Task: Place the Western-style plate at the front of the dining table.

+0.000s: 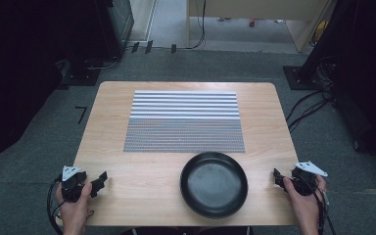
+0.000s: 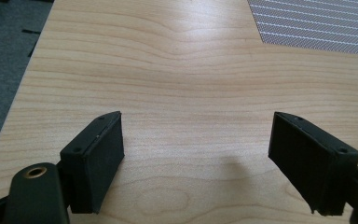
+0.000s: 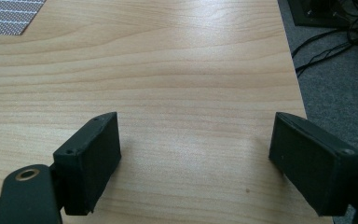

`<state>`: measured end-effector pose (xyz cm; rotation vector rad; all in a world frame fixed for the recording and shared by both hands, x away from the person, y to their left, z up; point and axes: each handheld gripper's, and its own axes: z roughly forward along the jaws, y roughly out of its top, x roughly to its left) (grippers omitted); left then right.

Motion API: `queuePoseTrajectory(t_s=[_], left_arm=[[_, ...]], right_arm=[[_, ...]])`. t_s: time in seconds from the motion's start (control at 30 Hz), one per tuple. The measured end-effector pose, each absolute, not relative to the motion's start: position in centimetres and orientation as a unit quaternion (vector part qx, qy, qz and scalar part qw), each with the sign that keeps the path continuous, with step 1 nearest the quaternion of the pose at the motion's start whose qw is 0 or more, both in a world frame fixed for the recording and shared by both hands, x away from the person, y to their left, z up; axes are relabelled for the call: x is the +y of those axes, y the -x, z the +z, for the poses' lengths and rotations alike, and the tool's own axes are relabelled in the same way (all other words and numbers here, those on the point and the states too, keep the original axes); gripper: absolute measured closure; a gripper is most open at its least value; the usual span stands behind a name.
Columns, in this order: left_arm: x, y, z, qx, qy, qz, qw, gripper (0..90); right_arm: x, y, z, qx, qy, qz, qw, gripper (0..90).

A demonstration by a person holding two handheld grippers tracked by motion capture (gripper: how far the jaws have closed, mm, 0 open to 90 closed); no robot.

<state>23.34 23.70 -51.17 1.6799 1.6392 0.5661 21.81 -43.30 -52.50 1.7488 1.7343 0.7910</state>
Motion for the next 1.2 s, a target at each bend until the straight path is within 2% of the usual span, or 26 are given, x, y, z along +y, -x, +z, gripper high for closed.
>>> queuePoseTrajectory(t_s=[0.1,0.4,0.7,1.2], left_arm=[[23.6,-23.2,-51.0,0.635,-0.645,0.226,0.360,17.9],[21.2,-23.0,-49.9,0.613,-0.651,0.231,0.383,17.9],[18.1,-22.6,-49.0,0.588,-0.663,0.216,0.409,17.9],[14.1,-22.9,-48.2,0.559,-0.681,0.188,0.433,18.0]], right_arm=[[-43.4,-21.7,-52.5,0.637,-0.656,0.299,0.274,19.1],[-43.6,-21.1,-51.0,0.606,-0.666,0.342,0.270,20.9],[-42.3,-20.6,-49.5,0.595,-0.647,0.385,0.280,23.4],[-40.2,-20.0,-47.9,0.586,-0.633,0.428,0.269,26.0]])
